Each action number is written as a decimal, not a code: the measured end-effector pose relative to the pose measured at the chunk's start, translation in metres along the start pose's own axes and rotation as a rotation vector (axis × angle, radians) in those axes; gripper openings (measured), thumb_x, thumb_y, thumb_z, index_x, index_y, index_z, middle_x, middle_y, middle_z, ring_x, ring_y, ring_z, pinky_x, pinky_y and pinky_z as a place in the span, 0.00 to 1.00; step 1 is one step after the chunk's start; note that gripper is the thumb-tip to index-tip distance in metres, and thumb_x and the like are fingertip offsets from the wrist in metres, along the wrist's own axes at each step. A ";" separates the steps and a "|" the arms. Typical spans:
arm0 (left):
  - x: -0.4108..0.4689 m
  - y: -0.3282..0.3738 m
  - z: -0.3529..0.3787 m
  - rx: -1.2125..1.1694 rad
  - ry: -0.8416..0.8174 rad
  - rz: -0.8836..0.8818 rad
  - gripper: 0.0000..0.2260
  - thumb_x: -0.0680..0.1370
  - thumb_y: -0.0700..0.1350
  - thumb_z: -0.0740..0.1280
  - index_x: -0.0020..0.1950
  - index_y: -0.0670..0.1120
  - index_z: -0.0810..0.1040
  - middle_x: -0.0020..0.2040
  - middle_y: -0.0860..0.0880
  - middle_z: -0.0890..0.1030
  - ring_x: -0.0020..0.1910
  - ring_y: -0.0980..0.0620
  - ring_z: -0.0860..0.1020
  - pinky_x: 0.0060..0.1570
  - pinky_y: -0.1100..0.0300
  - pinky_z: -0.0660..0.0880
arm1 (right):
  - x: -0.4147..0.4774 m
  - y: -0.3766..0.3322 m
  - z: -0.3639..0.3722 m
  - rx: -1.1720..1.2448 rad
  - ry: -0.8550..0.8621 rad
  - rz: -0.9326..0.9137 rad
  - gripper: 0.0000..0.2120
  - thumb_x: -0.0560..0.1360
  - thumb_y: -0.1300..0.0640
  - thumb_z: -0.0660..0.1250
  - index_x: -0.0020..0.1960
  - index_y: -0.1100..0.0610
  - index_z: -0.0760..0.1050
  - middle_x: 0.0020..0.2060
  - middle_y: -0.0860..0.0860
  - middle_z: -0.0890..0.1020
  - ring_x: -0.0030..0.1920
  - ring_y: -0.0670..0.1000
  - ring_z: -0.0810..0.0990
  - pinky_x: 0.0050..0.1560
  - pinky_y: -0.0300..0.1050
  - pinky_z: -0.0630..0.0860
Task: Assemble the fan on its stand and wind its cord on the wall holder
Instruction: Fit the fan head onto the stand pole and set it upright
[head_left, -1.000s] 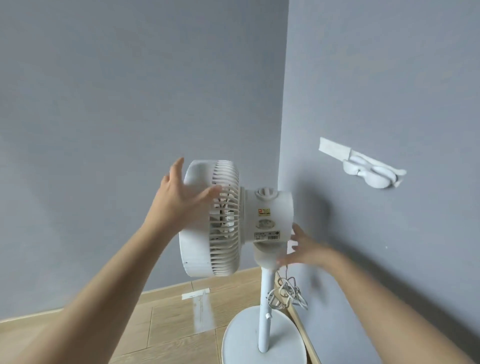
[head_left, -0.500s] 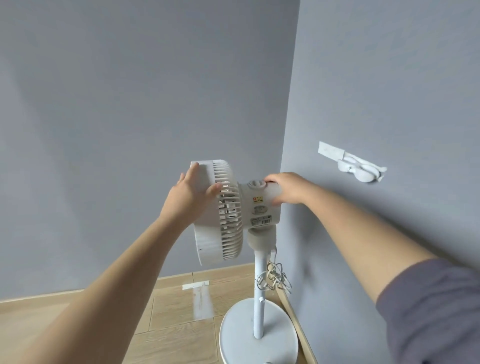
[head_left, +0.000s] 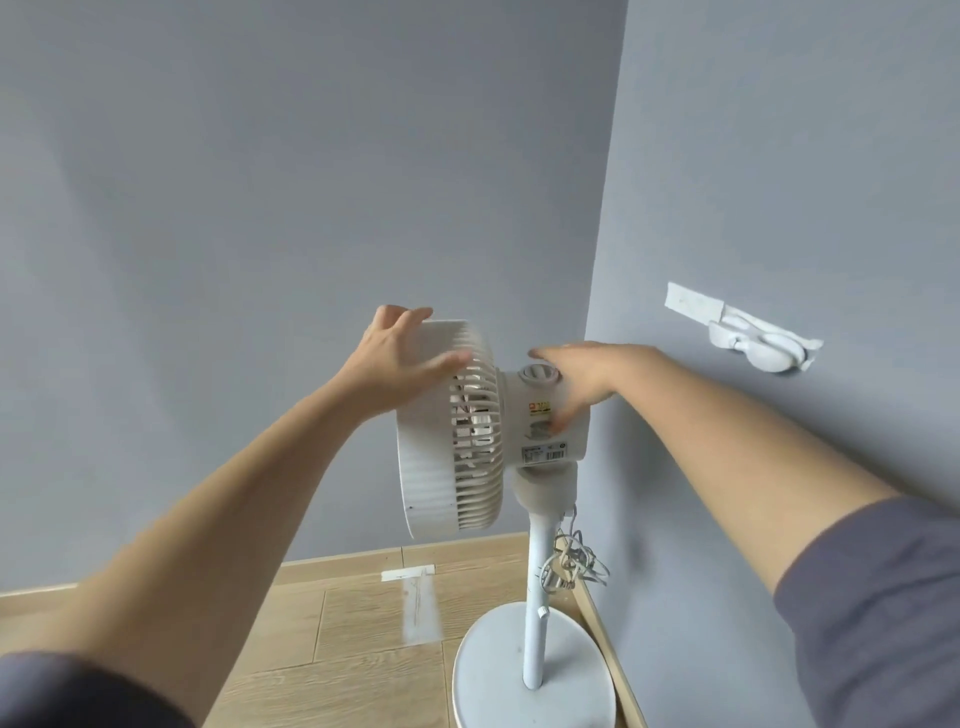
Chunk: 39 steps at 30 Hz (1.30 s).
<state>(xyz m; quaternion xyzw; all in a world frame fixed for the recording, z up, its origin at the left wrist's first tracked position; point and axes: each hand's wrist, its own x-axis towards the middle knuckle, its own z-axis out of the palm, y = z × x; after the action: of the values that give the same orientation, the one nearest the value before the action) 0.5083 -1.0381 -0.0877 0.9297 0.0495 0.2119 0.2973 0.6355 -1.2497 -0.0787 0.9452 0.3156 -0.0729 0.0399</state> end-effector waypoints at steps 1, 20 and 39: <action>0.005 0.000 -0.001 -0.009 -0.001 -0.027 0.33 0.72 0.66 0.65 0.72 0.50 0.67 0.70 0.50 0.65 0.69 0.51 0.65 0.65 0.58 0.63 | 0.001 -0.005 -0.002 -0.049 -0.035 0.012 0.49 0.59 0.39 0.79 0.74 0.48 0.60 0.69 0.48 0.72 0.65 0.54 0.73 0.64 0.52 0.72; -0.014 0.016 0.012 -0.109 0.029 -0.002 0.35 0.64 0.72 0.58 0.67 0.56 0.70 0.66 0.53 0.70 0.69 0.51 0.62 0.69 0.47 0.63 | 0.009 0.005 -0.008 -0.149 -0.074 0.028 0.39 0.62 0.55 0.80 0.66 0.46 0.63 0.54 0.48 0.74 0.57 0.55 0.74 0.53 0.50 0.75; 0.004 -0.008 -0.006 -0.006 -0.150 -0.073 0.29 0.80 0.56 0.58 0.78 0.48 0.54 0.79 0.47 0.52 0.77 0.51 0.50 0.74 0.57 0.49 | -0.016 0.009 0.007 -0.087 0.075 0.000 0.35 0.55 0.27 0.73 0.50 0.49 0.68 0.44 0.43 0.75 0.47 0.50 0.76 0.42 0.46 0.73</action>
<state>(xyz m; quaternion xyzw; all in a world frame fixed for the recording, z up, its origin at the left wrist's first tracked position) 0.5093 -1.0278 -0.0860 0.9395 0.0603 0.1310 0.3107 0.6272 -1.2668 -0.0833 0.9446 0.3199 -0.0237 0.0689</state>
